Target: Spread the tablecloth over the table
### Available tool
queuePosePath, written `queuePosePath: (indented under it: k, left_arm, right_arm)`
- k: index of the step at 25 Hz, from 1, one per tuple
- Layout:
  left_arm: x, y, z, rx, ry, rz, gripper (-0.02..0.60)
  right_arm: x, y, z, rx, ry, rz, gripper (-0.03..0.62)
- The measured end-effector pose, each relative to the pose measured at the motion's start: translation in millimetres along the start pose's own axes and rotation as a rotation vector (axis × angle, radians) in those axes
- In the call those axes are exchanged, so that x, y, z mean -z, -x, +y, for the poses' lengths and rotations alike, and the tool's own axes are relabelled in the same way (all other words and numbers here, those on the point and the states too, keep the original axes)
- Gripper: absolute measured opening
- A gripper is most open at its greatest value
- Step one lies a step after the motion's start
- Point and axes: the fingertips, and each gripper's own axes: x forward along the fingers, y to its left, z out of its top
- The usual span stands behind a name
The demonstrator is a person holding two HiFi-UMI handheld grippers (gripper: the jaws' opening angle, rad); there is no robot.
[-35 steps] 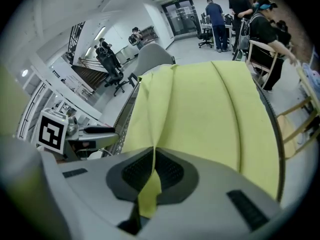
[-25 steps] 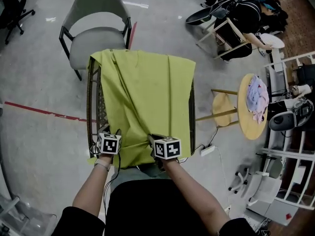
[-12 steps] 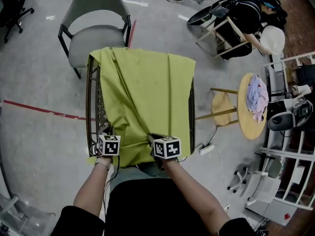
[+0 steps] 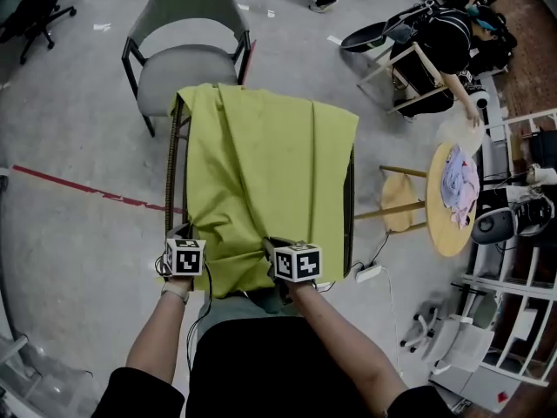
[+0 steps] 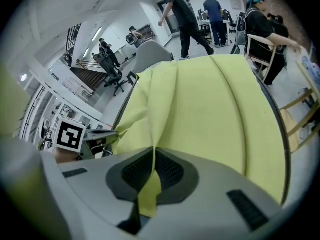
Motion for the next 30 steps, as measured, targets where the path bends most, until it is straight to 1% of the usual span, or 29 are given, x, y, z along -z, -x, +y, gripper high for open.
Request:
queuePosePath:
  k: [6,15,24,30]
  left_arm:
    - [6.8,18.8,45.1,-0.057,0.051,-0.032,0.02]
    - [7.1,52.3,102.0,-0.138,0.08,-0.082,0.02]
    - [16.2,83.9,164.5,-0.218,0.124,-0.111,0.02]
    - [31.8,99.4,196.4,-0.271,0.158,-0.116,0.02]
  right_arm:
    - [-0.7,-19.7,27.7,-0.03,0.054,0.026,0.017]
    - [-12.5,-38.6,78.4,-0.078,0.158,0.056,0.017]
    - [-20.2,-59.8,135.0,-0.144,0.265,0.083,0.017]
    - [-16.0,-70.2,170.3,-0.188,0.325,0.105,0.017]
